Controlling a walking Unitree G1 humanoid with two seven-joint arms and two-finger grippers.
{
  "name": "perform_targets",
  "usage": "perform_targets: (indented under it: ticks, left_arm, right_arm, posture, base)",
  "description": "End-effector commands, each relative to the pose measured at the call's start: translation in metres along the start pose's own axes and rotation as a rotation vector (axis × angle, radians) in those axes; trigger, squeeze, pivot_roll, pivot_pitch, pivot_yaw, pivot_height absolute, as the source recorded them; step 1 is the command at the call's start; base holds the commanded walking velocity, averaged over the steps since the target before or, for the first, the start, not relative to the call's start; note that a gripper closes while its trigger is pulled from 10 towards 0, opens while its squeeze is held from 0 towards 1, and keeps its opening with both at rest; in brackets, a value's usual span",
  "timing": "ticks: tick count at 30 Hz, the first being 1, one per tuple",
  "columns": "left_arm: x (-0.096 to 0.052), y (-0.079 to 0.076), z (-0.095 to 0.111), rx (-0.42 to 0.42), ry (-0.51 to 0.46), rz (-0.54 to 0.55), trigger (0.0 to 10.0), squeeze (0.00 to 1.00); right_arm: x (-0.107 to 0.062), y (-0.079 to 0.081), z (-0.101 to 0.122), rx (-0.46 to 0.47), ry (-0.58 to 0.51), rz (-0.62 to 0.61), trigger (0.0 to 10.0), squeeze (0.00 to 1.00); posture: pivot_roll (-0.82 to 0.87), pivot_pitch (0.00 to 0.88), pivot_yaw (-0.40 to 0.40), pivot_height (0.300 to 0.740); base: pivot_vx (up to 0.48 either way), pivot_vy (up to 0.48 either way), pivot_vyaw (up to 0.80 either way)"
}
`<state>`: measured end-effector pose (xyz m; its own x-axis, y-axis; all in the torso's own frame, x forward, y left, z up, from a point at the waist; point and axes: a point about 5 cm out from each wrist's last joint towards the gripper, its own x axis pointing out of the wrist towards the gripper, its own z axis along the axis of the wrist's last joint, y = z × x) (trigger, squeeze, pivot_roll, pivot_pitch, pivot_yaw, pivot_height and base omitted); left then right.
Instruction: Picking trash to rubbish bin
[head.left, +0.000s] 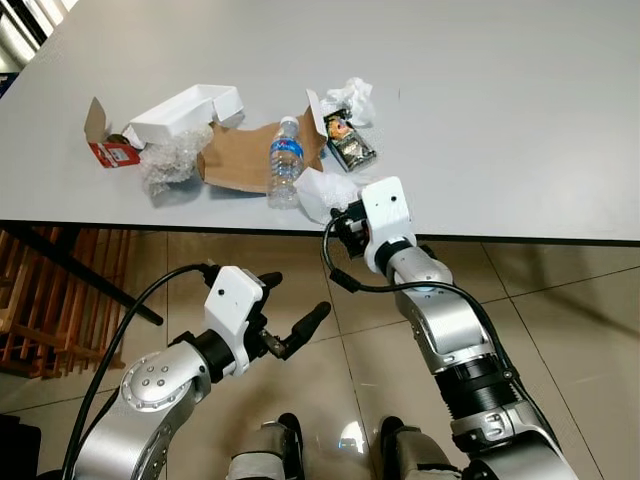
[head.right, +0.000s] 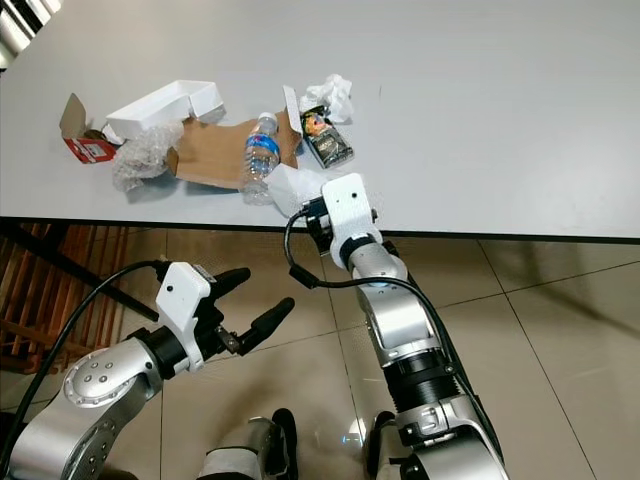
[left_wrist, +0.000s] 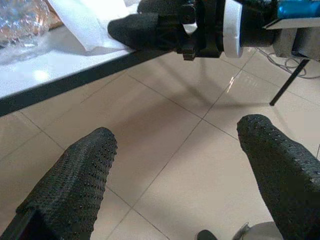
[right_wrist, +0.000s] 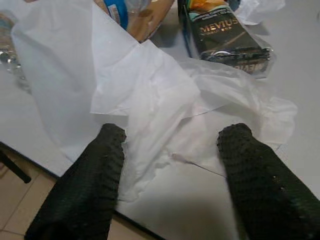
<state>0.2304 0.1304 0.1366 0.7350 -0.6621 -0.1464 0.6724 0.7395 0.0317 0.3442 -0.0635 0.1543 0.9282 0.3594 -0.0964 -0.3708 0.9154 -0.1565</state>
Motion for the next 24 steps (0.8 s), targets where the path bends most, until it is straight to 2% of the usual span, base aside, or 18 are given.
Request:
perform_targets:
  ticks: [1,24]
  left_arm:
    - [-0.003,-0.001,-0.001,0.007,0.014,0.001,10.0,0.0]
    - [-0.006,-0.001,-0.003,0.009,0.024,0.001,10.0,0.0]
  right_arm:
    - [0.0,0.009,-0.013,0.02,0.048,0.036,0.0,0.0]
    - [0.003,0.001,-0.026,0.002,0.068,-0.037,0.0,0.0]
  posture:
    - [0.18,0.267,0.087,0.74]
    - [0.18,0.28,0.089,0.74]
  base:
    - [0.0,0.0,0.0]
    - [0.0,0.0,0.0]
